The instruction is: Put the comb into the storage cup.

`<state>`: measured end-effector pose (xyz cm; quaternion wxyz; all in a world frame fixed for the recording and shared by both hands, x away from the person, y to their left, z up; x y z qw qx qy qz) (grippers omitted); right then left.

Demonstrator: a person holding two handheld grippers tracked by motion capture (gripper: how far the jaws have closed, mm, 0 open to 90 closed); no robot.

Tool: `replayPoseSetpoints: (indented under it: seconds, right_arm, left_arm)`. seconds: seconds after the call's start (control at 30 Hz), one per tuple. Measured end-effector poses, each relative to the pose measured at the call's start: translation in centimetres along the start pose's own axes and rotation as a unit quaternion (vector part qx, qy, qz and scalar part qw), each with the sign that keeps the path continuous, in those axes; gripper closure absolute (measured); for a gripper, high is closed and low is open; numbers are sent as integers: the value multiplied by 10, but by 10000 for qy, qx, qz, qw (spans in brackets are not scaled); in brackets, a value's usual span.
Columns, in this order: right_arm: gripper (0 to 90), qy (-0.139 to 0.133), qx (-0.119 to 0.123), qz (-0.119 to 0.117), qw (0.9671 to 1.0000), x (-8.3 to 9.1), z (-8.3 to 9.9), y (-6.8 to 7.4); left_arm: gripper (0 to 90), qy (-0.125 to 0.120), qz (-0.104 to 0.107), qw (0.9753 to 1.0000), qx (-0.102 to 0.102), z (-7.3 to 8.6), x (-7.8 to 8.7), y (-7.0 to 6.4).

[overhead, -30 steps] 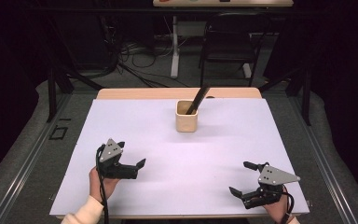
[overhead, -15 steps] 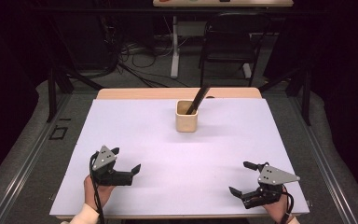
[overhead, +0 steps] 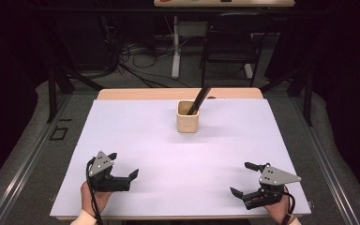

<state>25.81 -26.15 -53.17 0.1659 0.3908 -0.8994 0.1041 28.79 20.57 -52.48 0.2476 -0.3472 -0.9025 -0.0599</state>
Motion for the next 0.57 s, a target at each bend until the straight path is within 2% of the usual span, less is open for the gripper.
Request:
replayPoseSetpoints:
  seconds: [0.4,0.57]
  right_arm:
    - [6,10,-3,19,10000,1,0,-1]
    - [6,10,-7,10,10000,1,1,-2]
  left_arm:
    - [0,70,-32,9998,173,13,8,-4]
    - [0,235,10,9996,128,20,6,-7]
Point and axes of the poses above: each handheld gripper's, and its own axes: x roughly backward along the jaws, z roughly out of its underside, y roughly to its left, the point moved 2 cm from there along -x, roughly forward along the jaws, and after that the axes turned 4 degrees about z, right-handed, at the moved point
